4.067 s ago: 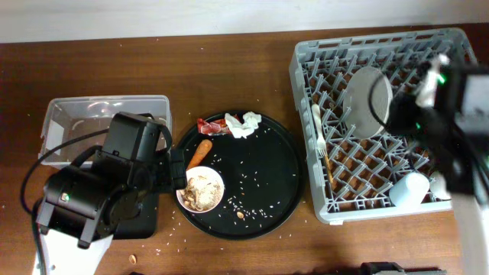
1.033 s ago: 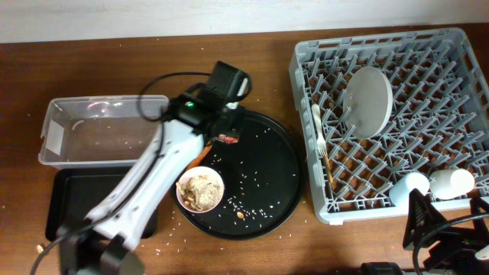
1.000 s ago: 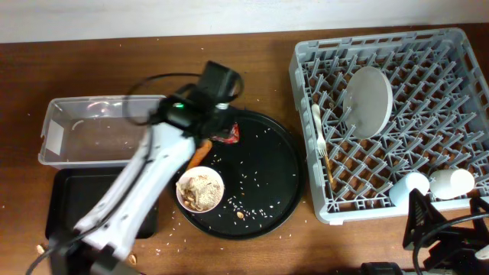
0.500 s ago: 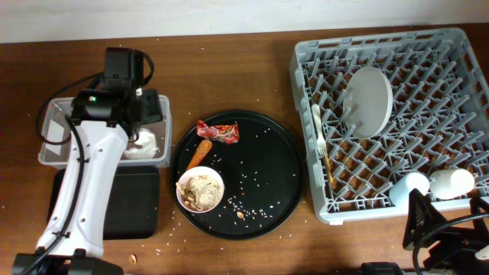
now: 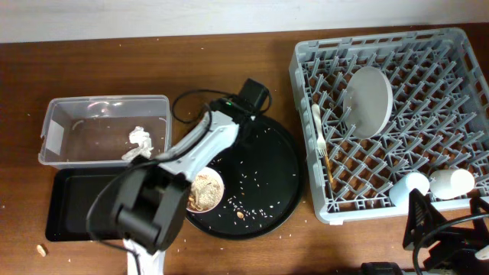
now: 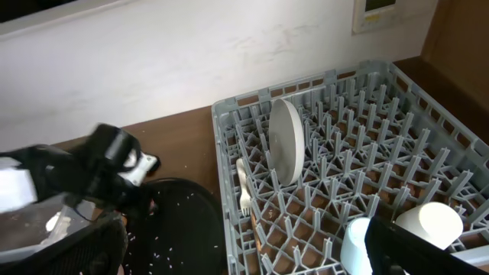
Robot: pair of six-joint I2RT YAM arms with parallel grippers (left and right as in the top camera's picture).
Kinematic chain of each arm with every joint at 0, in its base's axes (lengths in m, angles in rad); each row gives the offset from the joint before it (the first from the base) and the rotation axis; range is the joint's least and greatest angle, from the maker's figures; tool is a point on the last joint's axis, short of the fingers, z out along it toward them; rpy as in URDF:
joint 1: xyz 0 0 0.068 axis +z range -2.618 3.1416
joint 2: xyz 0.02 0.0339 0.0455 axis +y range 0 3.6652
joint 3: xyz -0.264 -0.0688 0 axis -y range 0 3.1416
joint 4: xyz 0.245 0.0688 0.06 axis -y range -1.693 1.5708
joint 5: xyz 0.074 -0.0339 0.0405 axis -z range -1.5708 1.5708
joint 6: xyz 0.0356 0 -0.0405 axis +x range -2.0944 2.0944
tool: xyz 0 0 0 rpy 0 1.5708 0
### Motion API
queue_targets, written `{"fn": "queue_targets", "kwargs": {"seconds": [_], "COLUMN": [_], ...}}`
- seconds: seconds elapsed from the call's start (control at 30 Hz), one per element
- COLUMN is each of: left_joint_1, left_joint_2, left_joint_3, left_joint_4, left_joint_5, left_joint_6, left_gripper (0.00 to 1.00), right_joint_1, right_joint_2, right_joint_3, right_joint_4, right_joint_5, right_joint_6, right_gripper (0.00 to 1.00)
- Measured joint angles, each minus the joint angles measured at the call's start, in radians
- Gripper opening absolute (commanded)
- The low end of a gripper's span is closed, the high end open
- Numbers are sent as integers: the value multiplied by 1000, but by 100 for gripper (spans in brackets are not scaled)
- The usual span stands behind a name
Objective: Sort waste into correct bins and load items into the dishwasher rack
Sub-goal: 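Drop the tissue into the clear plastic bin and return left gripper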
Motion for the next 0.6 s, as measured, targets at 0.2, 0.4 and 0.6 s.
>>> {"fn": "queue_targets", "kwargs": {"seconds": [0.2, 0.4, 0.6], "left_joint_1": [2, 2, 2], "left_joint_2": [72, 92, 93], "left_joint_3": [-1, -1, 48], "left_joint_4": [68, 89, -21], "left_joint_5": [-37, -53, -56], "left_joint_6": [9, 8, 6], "left_gripper": [34, 0, 1], "right_joint_1": [0, 0, 0], "right_joint_2": [0, 0, 0], "right_joint_3": [0, 0, 0], "right_joint_4": [0, 0, 0], "right_joint_5": [0, 0, 0], "right_joint_6": [1, 0, 1], "right_gripper": [99, 99, 99]}}
